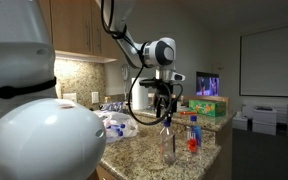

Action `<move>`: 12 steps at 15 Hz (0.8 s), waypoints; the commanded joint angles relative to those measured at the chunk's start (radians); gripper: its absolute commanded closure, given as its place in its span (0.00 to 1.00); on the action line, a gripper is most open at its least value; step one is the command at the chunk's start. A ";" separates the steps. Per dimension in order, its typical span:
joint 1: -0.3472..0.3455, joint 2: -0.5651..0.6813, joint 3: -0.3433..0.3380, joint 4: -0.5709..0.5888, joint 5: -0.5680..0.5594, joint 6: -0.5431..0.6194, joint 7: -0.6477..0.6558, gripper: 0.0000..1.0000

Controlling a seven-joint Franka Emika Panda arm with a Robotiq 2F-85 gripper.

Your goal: Put the bottles on the counter in the plastic bag

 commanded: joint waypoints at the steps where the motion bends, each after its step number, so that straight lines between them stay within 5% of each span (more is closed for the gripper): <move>1: -0.018 -0.023 0.013 -0.016 0.024 -0.021 0.004 0.44; 9: -0.019 -0.007 -0.001 -0.017 0.076 -0.083 -0.024 0.95; 10: -0.020 -0.008 -0.002 -0.017 0.075 -0.089 -0.022 0.53; 12: -0.021 -0.007 -0.002 -0.013 0.070 -0.095 -0.018 0.56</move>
